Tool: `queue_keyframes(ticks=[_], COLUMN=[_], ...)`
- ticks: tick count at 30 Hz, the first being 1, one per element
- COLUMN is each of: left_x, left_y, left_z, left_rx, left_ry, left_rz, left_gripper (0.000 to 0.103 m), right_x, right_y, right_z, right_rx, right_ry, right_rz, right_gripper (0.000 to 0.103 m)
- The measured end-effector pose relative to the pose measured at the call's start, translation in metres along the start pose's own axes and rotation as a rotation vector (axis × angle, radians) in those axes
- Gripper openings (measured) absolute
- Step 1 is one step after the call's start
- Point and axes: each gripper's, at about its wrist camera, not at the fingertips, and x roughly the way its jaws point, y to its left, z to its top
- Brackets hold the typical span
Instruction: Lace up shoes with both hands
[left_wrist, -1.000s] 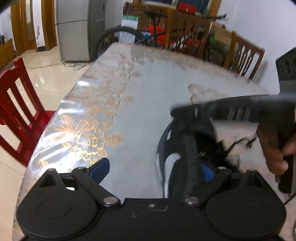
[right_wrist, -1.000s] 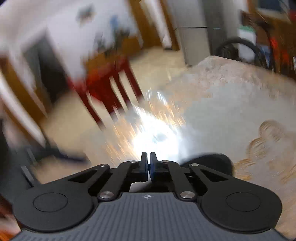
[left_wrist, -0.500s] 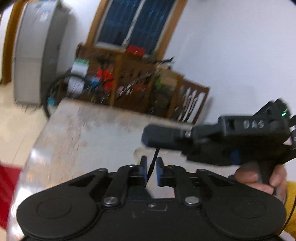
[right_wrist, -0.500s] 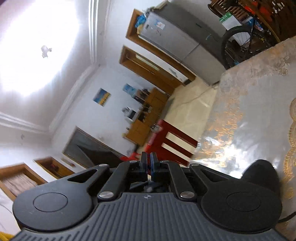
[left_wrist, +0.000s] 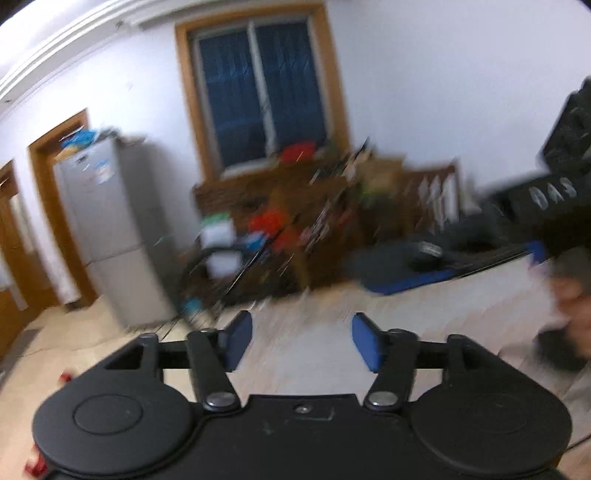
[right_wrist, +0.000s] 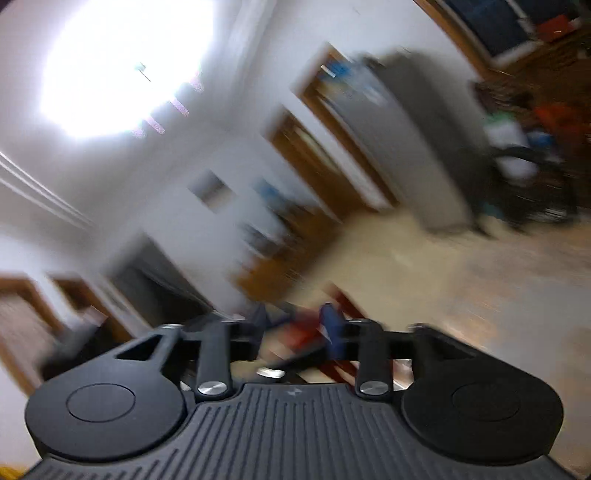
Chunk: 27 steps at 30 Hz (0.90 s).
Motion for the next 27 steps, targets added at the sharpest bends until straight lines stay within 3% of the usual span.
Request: queue_keyframes(ticks=[3, 6, 9, 14, 16, 17, 19, 22, 23, 24, 27], left_x=[0.016, 0.032, 0.042, 0.045, 0.046, 0.048, 0.049, 0.049, 0.049, 0.049, 0.052], left_y=[-0.001, -0.004, -0.007, -0.007, -0.002, 0.000, 0.008, 0.018, 0.020, 0.021, 0.015], left_z=[-0.050, -0.096, -0.125, -0.147, -0.148, -0.148, -0.147, -0.147, -0.147, -0.146, -0.141], left_rx=[-0.096, -0.215, -0.298, -0.309, -0.297, -0.296, -0.296, -0.289, -0.283, -0.275, -0.233], left_ry=[0.158, 0.307, 0.400, 0.414, 0.418, 0.419, 0.406, 0.394, 0.397, 0.397, 0.380], left_rz=[-0.040, -0.069, -0.105, -0.171, -0.192, -0.203, -0.227, -0.271, -0.287, -0.301, -0.331], left_gripper=[0.058, 0.060, 0.063, 0.070, 0.071, 0.071, 0.071, 0.073, 0.073, 0.073, 0.073], right_x=[0.012, 0.030, 0.052, 0.049, 0.048, 0.047, 0.046, 0.044, 0.025, 0.010, -0.021], right_y=[-0.034, -0.065, -0.065, -0.066, -0.066, -0.066, -0.067, -0.067, -0.067, -0.062, -0.029], right_z=[-0.055, -0.109, -0.142, -0.138, -0.136, -0.135, -0.133, -0.130, -0.121, -0.110, -0.070], right_rx=[-0.008, 0.033, -0.115, -0.062, -0.038, -0.026, -0.002, 0.033, 0.162, 0.233, 0.197], right_ry=[0.145, 0.289, 0.378, 0.324, 0.301, 0.290, 0.267, 0.233, 0.103, 0.002, -0.216], right_rz=[-0.195, -0.330, -0.401, -0.356, -0.337, -0.328, -0.309, -0.280, -0.156, -0.091, -0.002], right_gripper=[0.042, 0.039, 0.038, 0.037, 0.025, 0.013, 0.002, 0.002, 0.002, 0.002, 0.002])
